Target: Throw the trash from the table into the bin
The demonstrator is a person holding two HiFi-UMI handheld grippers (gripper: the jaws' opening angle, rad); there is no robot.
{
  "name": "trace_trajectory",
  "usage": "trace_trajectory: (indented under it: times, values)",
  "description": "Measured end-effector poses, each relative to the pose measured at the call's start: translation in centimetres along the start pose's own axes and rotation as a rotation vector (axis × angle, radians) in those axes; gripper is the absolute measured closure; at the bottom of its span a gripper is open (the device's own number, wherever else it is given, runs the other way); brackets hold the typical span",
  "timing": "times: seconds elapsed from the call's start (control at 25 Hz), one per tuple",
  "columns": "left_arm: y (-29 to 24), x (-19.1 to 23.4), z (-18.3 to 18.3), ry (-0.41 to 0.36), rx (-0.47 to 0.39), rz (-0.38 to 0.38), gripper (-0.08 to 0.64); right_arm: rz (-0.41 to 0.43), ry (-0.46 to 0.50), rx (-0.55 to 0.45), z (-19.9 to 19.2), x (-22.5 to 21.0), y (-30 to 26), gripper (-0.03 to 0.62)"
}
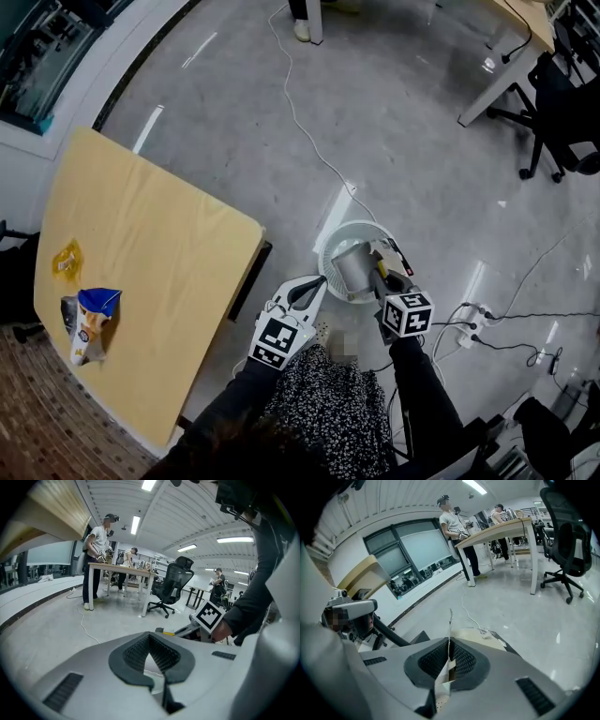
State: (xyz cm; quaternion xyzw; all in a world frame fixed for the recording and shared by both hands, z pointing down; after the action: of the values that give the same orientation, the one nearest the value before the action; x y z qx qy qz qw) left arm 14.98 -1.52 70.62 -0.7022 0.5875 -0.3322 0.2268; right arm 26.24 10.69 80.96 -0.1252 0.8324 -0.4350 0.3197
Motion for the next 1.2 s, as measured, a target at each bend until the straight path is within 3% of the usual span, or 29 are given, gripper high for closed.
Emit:
trace_trajectory:
  times: [0.32,0.48,0.8,1.2]
  values:
    - [0.4,0.3,-0.4,0.030,-0.005,0.005,0.572,-0.033,-0.005,0.007,-0.2,-0.6,-0.9,0.574]
    - [0.4,0.1,-0.3,0.035,-0.005,0.003,0.572,-0.067,-0.023,0.039,-0.5,-0.9,-1.2,0.435]
    - [1.6,-0.7,1.0,0.019,-0.017,-0.003,0.572,-0.023,0.012,-0.040,1.3,1.1,1.1,0.433]
    - [6.0,-2.8,4.6,0.024,-0.051,0.016,0.572,-0.024,0.090,-0.137,6.6,5.0,9.1,0.434]
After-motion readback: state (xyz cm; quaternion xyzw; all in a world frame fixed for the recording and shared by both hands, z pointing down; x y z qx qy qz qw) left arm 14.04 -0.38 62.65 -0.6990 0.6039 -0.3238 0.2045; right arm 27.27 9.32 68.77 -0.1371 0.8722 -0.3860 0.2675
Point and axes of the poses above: the fingertips, and each gripper's own axes: y backward along the fingers, x to its left, z out of its top, the point moved 4 cm from there along y, backward along the fingers, and after that the axes turned 14 degrees about x, right-handed, at the moved point
